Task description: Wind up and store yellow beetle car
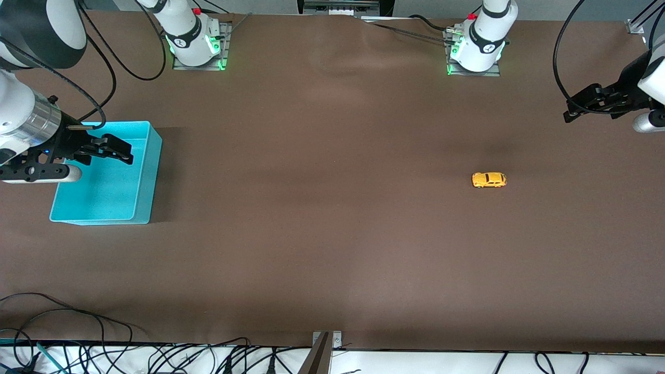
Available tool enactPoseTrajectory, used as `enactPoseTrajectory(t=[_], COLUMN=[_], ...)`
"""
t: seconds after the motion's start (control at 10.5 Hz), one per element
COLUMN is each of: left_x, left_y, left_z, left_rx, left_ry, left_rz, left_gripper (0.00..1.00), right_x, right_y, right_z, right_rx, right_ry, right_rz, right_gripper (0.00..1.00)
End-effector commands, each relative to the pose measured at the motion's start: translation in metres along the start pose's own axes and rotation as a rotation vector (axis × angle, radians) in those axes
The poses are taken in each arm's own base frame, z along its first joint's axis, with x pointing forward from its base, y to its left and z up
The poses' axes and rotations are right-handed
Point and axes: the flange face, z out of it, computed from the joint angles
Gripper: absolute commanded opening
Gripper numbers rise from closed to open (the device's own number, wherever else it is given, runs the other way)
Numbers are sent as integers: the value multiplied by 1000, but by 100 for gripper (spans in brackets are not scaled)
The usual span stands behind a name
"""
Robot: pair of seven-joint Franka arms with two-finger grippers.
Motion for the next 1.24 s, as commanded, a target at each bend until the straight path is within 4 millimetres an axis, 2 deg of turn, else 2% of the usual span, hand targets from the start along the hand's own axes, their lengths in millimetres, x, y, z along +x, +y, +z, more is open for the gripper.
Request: enactPoseTrajectory(t=[0.0, 1.15], left_x=[2, 3], left_y=[-3, -3], left_z=[-5, -5], left_rx=[8, 9], left_ry=[1, 0], left_rz=[14, 14], left_gripper=[100, 100], right_x=[-3, -1], right_y=[2, 5], right_z=[-2, -6], right_rx=[19, 21], right_ry=[-9, 8], right_rz=[13, 15], right_gripper=[100, 100])
